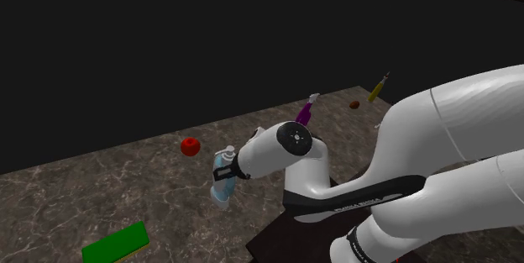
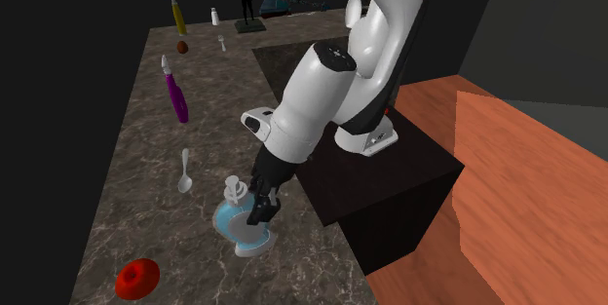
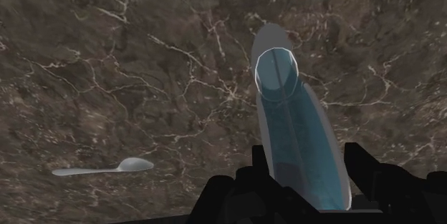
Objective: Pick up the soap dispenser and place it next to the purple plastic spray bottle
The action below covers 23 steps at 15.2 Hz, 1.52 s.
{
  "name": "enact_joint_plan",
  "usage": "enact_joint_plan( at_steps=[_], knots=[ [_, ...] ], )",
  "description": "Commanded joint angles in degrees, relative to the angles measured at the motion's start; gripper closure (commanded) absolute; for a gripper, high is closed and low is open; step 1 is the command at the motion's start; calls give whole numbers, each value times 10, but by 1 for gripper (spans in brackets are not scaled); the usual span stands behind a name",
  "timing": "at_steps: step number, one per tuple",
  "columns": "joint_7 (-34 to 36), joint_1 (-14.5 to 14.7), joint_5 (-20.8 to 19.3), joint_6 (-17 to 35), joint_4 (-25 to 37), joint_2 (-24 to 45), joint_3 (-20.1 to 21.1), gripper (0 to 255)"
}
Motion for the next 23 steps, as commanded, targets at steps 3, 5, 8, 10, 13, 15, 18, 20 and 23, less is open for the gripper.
enact_joint_plan(
  at_steps=[3,5,8,10,13,15,18,20,23],
  knots=[
    [-40,87,41,-36,4,-18,-81,255],
    [-59,121,61,-55,6,-29,-112,255],
    [-85,161,86,-83,12,-47,-150,255],
    [-100,182,100,-101,16,-59,-171,255],
    [-120,207,117,-129,25,-77,-197,255],
    [-131,221,126,-148,31,-88,-212,255],
    [-146,237,138,-175,41,-104,-231,255],
    [-155,246,144,-193,49,-114,-242,255],
    [-167,256,151,-220,61,-128,-257,255]
  ],
)
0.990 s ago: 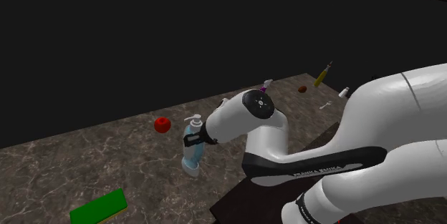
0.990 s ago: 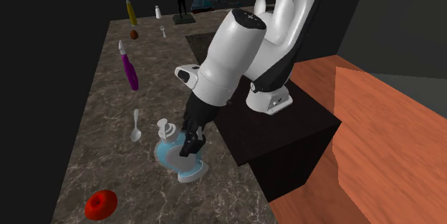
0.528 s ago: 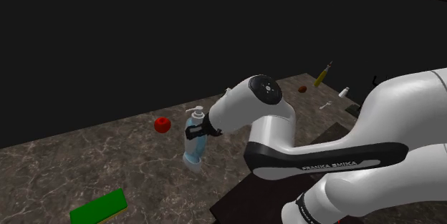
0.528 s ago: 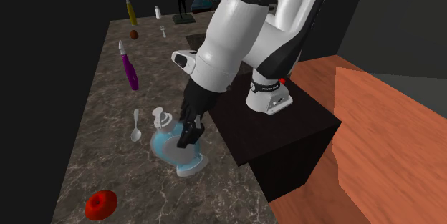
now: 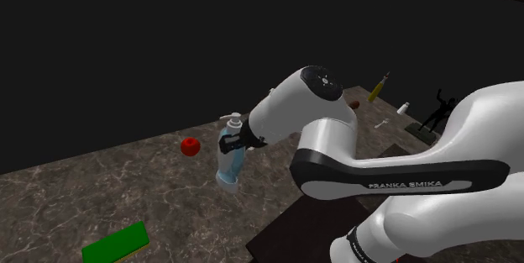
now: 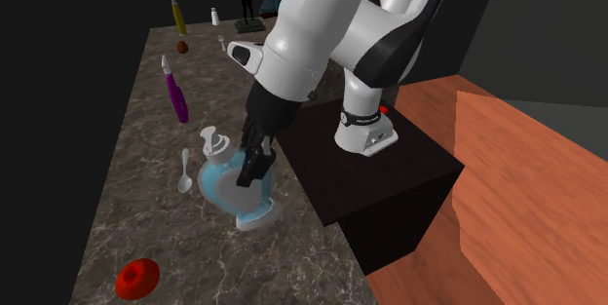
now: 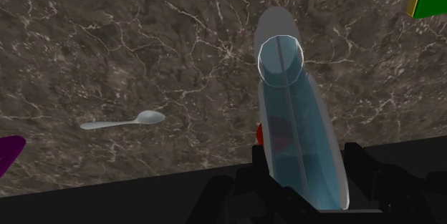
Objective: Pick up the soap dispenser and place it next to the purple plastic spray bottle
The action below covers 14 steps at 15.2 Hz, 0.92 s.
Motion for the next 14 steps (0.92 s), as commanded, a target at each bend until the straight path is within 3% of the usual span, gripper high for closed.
enact_joint_plan(
  at_steps=[1,14],
  knots=[
    [-9,7,5,-19,9,-10,-10,255],
    [-45,28,18,-129,77,-51,-55,255]
  ],
)
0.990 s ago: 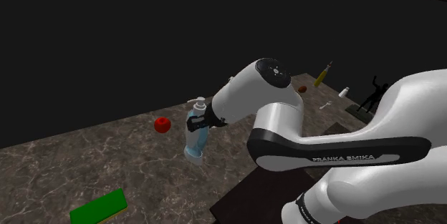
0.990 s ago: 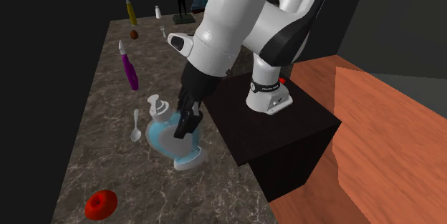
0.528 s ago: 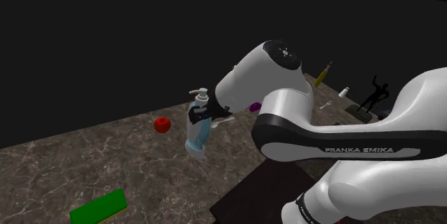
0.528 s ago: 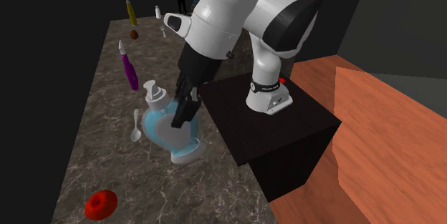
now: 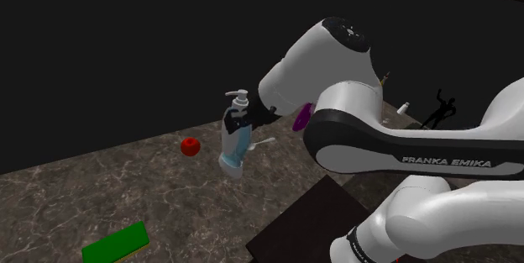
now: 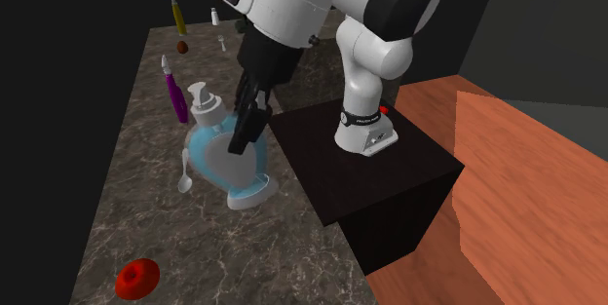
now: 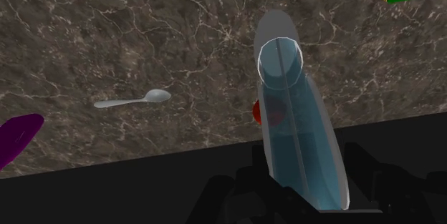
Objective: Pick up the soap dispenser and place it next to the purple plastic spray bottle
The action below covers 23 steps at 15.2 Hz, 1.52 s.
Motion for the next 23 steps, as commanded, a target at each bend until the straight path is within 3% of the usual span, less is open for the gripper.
enact_joint_plan(
  at_steps=[1,20,23],
  knots=[
    [-4,0,0,-16,13,-3,-5,255],
    [-35,-2,-4,-157,144,-15,-41,255],
    [-78,-6,-7,-144,125,-21,-82,255]
  ],
)
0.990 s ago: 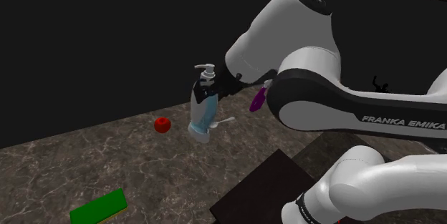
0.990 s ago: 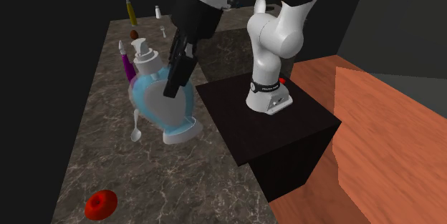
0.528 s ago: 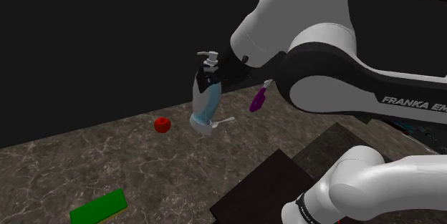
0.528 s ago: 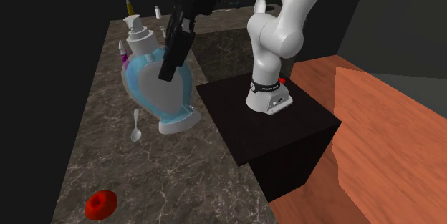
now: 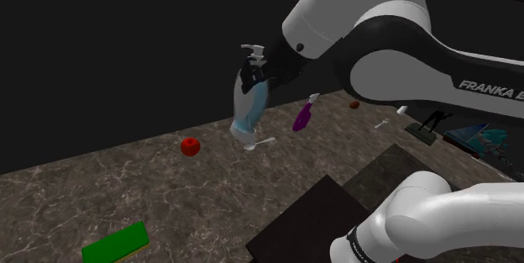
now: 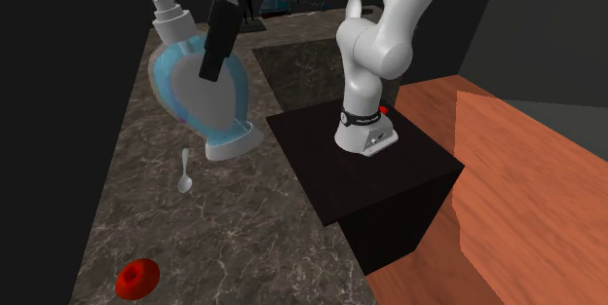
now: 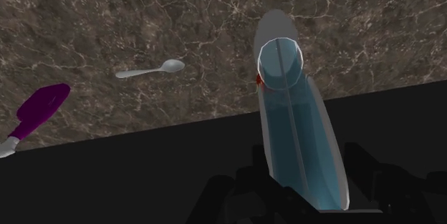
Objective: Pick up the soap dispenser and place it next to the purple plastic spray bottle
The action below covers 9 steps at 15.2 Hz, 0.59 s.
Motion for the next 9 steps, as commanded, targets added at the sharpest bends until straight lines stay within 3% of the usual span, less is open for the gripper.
enact_joint_plan(
  at_steps=[1,9],
  knots=[
    [-28,-4,-3,9,-10,-2,-25,255],
    [-141,-27,-17,41,-26,12,-128,255]
  ],
)
